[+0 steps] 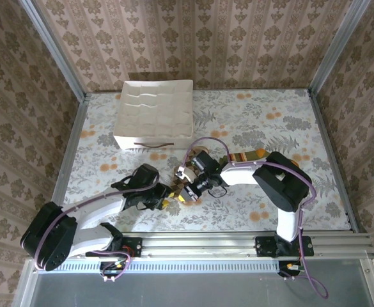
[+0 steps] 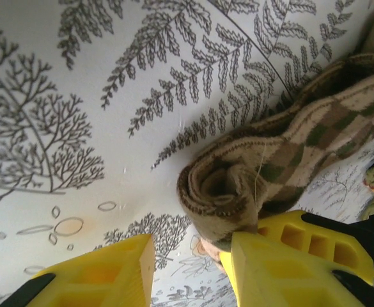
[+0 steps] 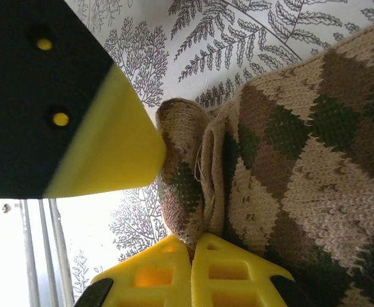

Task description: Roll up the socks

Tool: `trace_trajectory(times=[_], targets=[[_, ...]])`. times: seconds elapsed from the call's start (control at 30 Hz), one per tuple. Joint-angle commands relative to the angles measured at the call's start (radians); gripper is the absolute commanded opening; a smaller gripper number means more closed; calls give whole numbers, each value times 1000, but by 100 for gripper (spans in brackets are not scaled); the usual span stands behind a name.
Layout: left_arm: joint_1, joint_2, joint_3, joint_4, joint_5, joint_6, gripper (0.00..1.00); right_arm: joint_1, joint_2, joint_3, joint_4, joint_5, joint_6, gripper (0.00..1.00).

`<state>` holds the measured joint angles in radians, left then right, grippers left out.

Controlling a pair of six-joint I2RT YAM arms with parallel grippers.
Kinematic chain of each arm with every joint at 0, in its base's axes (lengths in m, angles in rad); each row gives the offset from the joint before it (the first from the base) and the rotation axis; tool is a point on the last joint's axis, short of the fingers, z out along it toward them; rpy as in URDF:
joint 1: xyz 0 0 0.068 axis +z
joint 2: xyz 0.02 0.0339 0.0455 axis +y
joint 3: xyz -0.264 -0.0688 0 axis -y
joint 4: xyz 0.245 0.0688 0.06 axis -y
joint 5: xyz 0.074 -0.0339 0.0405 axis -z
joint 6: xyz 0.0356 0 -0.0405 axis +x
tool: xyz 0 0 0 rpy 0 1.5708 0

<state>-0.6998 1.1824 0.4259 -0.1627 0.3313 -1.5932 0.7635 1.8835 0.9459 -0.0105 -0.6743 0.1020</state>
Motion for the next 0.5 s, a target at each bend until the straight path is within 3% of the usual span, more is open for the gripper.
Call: trace_trajectory(times=[0.0, 0.33, 0.47], targets=[[-6, 49, 8, 79, -17, -17, 36, -18, 102, -29, -184, 76, 35, 0], [-5, 195, 60, 85, -20, 7, 39, -45, 162, 20, -234, 9, 47, 0], [-4, 241, 70, 26, -16, -8, 31, -45, 168, 32, -245, 10, 43, 0]])
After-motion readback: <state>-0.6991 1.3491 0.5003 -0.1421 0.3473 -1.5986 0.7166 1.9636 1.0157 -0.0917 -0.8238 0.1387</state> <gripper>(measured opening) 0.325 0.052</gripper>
